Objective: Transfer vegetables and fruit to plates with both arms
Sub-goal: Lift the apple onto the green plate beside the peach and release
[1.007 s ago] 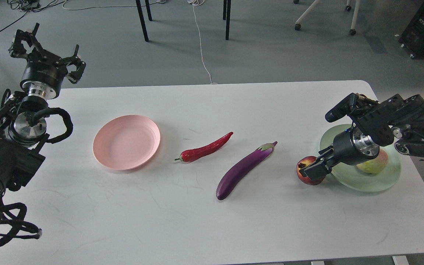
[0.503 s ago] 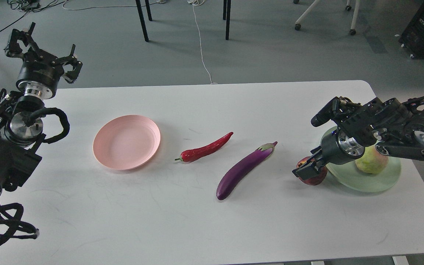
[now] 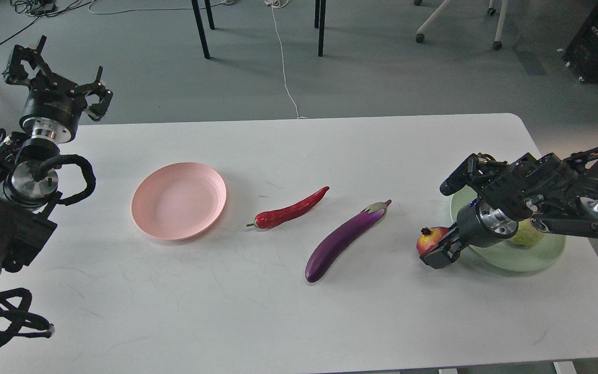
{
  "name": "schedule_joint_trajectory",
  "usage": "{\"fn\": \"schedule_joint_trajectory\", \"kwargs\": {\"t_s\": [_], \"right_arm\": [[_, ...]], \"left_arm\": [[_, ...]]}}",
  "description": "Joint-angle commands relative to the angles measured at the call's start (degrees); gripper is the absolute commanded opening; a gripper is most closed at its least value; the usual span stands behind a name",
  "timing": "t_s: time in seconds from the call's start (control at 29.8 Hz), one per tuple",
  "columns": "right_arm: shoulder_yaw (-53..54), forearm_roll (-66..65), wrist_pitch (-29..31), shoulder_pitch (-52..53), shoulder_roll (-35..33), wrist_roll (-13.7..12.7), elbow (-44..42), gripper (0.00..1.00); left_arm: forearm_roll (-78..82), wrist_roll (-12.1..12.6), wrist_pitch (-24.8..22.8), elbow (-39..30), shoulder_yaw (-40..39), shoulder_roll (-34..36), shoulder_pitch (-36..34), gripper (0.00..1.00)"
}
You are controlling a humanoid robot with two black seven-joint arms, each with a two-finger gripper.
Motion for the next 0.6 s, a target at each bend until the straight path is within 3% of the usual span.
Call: {"fn": "schedule_joint_trajectory", "kwargs": {"t_s": [0.0, 0.3, 0.57], "right_arm": [[2.6, 0.6, -0.1, 3.5, -1.6, 0.0, -0.1, 0.54], [3.7, 1.0, 0.0, 4.5, -11.6, 0.0, -5.5, 0.54], [5.2, 1.0, -0.8, -3.2, -13.8, 0.0, -11.9, 0.58]], "left_arm": [[0.0, 0.0, 0.0, 0.0, 0.0, 0.3, -0.1, 0.98], [0.0, 0.1, 0.0, 0.0, 0.0, 0.9, -0.1, 0.98], [0.0, 0.1, 0.0, -0.3, 0.3, 0.3, -0.2, 0.98]]}}
